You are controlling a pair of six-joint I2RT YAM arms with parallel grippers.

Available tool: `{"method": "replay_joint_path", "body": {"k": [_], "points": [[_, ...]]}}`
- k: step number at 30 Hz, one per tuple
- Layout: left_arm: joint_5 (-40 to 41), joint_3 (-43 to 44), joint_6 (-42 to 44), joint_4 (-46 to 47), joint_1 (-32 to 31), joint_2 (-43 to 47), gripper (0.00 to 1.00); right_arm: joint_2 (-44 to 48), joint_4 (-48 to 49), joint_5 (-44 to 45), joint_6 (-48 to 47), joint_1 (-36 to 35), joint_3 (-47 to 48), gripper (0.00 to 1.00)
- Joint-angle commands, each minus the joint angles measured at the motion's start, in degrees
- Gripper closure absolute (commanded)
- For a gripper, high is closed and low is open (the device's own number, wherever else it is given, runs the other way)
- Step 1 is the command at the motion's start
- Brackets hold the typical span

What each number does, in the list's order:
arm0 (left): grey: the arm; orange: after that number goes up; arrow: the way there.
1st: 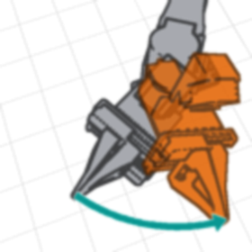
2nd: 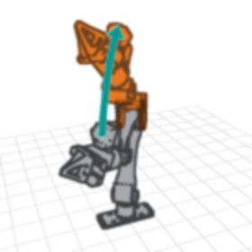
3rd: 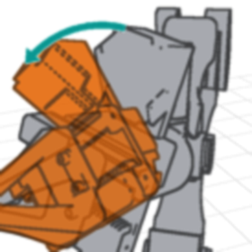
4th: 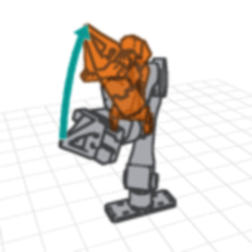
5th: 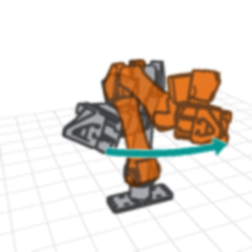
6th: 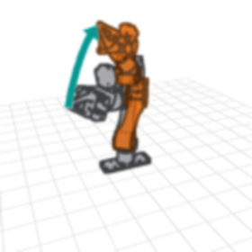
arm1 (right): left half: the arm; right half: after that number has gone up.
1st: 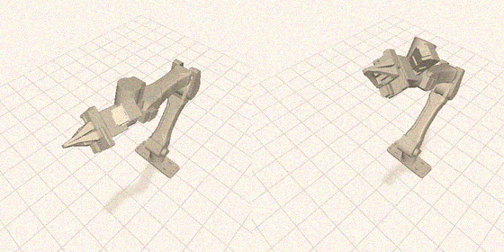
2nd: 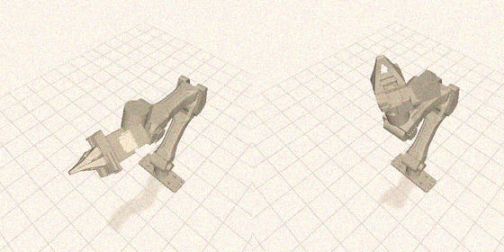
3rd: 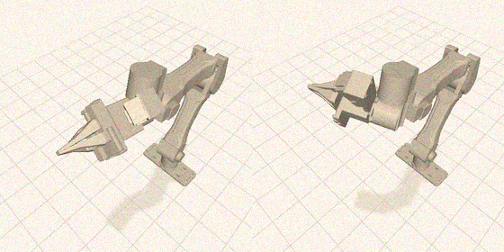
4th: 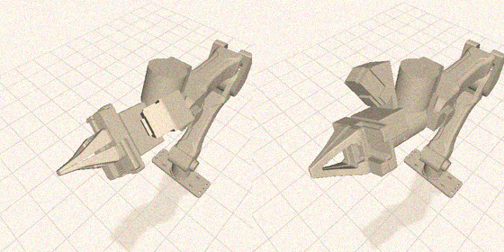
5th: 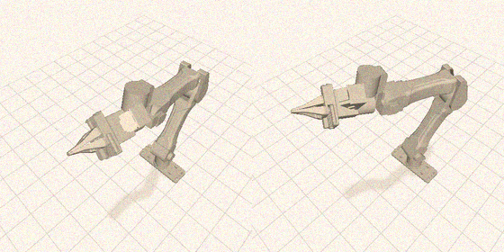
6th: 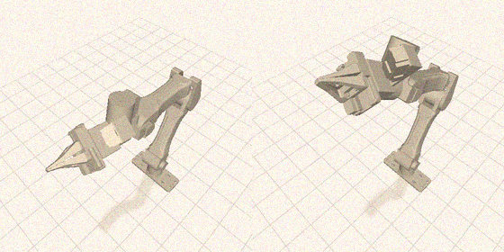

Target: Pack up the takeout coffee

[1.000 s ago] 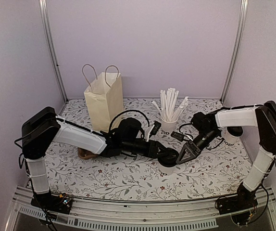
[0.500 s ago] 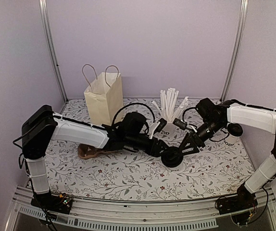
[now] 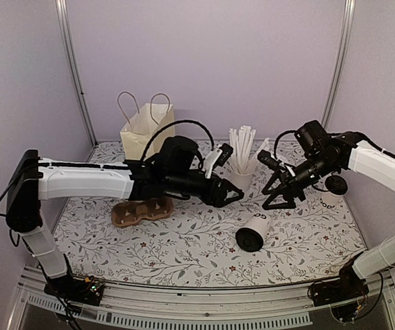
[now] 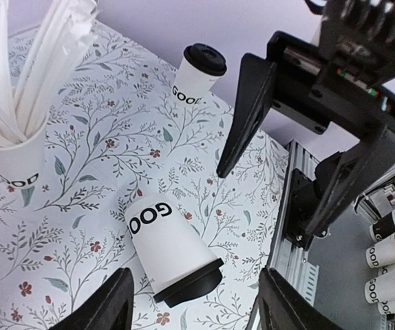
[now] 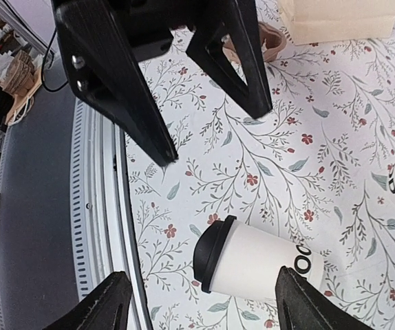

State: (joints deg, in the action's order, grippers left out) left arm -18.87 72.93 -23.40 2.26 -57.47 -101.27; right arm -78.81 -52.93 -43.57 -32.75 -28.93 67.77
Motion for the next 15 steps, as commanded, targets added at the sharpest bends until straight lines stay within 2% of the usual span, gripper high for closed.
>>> {"method": "replay_joint_path", "body": {"k": [1, 3, 5, 6, 9, 12, 15], "points": [[4.93, -4.44, 2.22, -2.09, 0.45, 5.72, 0.36, 2.63, -0.90, 6.22, -5.87, -1.11, -1.82, 0.24], [6.78, -8.33, 1.89, -1.82, 0.36, 8.11, 0.35, 3.67, -0.51, 11.26, -9.56, -3.05, -3.71, 0.20], [9.00, -13.42, 0.87, 0.91, 0.20, 10.98, 0.34, 5.18, 0.83, 17.75, -12.53, -7.16, -6.44, 0.05], [10.10, -16.48, 0.37, 3.30, -0.01, 12.58, 0.33, 6.20, 2.06, 22.01, -14.43, -9.85, -8.35, 0.01], [12.16, -24.74, -2.22, 10.51, -0.66, 16.88, 0.32, 8.70, 6.65, 33.27, -17.92, -16.22, -14.06, 0.01], [13.08, -29.84, -3.83, 15.50, -1.86, 19.63, 0.32, 9.03, 10.71, 38.99, -22.97, -17.39, -18.28, 0.01], [13.90, -32.25, -1.66, 17.56, -4.14, 20.85, 0.32, 6.77, 14.18, 42.99, -28.12, -17.47, -20.65, 0.01]]}}
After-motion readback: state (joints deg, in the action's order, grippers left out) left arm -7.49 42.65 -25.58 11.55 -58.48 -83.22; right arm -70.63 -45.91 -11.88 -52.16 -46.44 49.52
